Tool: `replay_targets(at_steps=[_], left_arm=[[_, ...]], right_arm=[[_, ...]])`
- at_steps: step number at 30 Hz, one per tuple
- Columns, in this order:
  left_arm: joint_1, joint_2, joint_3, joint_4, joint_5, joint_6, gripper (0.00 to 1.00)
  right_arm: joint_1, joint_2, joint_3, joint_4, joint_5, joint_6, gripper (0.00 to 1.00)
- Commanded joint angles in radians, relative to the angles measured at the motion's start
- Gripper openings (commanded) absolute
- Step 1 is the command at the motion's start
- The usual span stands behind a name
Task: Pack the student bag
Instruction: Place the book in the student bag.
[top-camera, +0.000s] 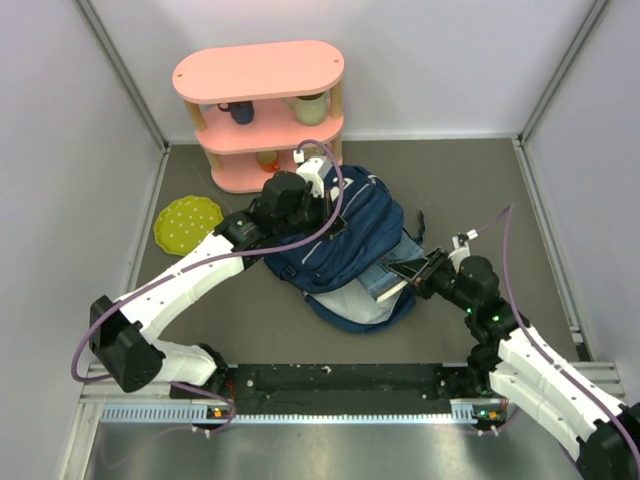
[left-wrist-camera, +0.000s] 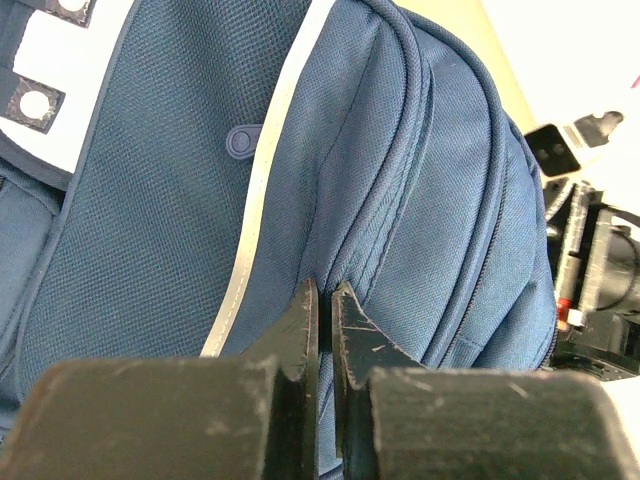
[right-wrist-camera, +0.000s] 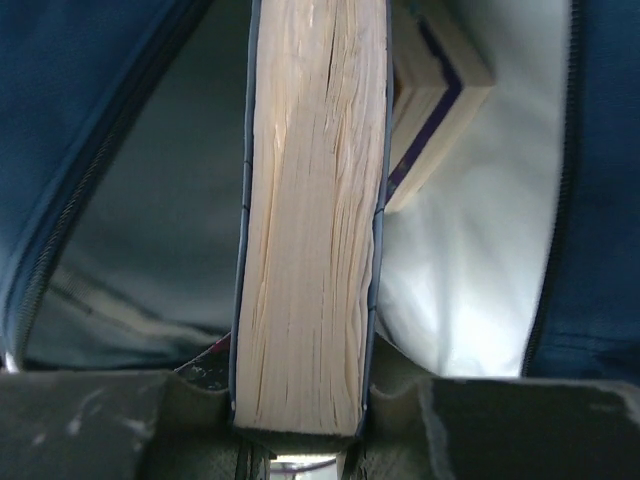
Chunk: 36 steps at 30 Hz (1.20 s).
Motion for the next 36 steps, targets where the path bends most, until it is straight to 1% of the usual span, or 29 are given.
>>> replay_targets(at_steps=[1,4,7,11,13,14,15,16,17,18,19,20,21,22,23,24,27,29,32,33,35,36], left_arm=[[0.002,-0.076,0.011,0.2,0.052,-0.056,0.0],[0.002,-0.071,0.011,0.204,0.054,-0.057,0.0],[0.002,-0.062,0.015,0.203,0.071,-0.062,0.0],[0.002,-0.068,0.006,0.206,0.075,-0.067,0.0],[0.002,-0.074,0.0,0.207,0.068,-0.065,0.0],[0.004,-0.076,0.0,0.206,0.066,-0.065,0.0],[0.002,-0.076,0.001,0.203,0.06,-0.062,0.0],[0.002,-0.076,0.001,0.198,0.055,-0.06,0.0],[0.002,-0.076,0.001,0.195,0.055,-0.06,0.0],[0.004,-0.077,0.0,0.19,0.057,-0.06,0.0],[0.002,-0.082,-0.003,0.192,0.057,-0.06,0.0],[0.004,-0.084,-0.008,0.193,0.055,-0.062,0.0],[0.002,-0.085,-0.014,0.19,0.054,-0.06,0.0],[0.002,-0.084,-0.016,0.195,0.052,-0.059,0.0],[0.004,-0.084,-0.016,0.195,0.054,-0.059,0.0],[0.002,-0.082,-0.017,0.197,0.054,-0.062,0.0],[0.002,-0.082,-0.019,0.201,0.068,-0.062,0.0],[0.002,-0.087,-0.022,0.201,0.068,-0.063,0.0],[0.004,-0.096,-0.032,0.197,0.063,-0.06,0.0],[0.002,-0.097,-0.032,0.195,0.06,-0.059,0.0],[0.004,-0.097,-0.032,0.194,0.06,-0.057,0.0],[0.002,-0.096,-0.032,0.193,0.06,-0.057,0.0]], right_arm=[[0.013,0.037,-0.006,0.291,0.12,0.088,0.0],[0.059,0.127,0.037,0.353,0.151,0.068,0.0],[0.113,0.222,0.105,0.351,0.173,0.045,0.0],[0.176,0.319,0.13,0.416,0.217,0.039,0.0],[0.2,0.359,0.13,0.408,0.277,0.051,0.03],[0.214,0.359,0.111,0.428,0.321,0.101,0.03],[0.232,0.358,0.079,0.477,0.426,0.106,0.03],[0.248,0.361,0.028,0.535,0.458,0.108,0.08],[0.248,0.38,0.025,0.558,0.459,0.117,0.1],[0.246,0.399,0.037,0.534,0.423,0.111,0.12],[0.245,0.419,0.085,0.505,0.391,0.09,0.15],[0.245,0.477,0.113,0.471,0.346,0.033,0.15],[0.245,0.509,0.141,0.465,0.261,0.012,0.15],[0.245,0.541,0.185,0.462,0.211,-0.005,0.17],[0.245,0.575,0.196,0.462,0.182,-0.003,0.17],[0.246,0.618,0.195,0.497,0.162,0.011,0.18],[0.245,0.684,0.129,0.661,0.169,0.059,0.25],[0.246,0.701,0.132,0.66,0.176,0.067,0.26],[0.245,0.732,0.143,0.646,0.159,0.062,0.39],[0.245,0.738,0.144,0.646,0.145,0.06,0.49],[0.246,0.75,0.133,0.647,0.14,0.06,0.54],[0.245,0.75,0.118,0.647,0.14,0.062,0.59]])
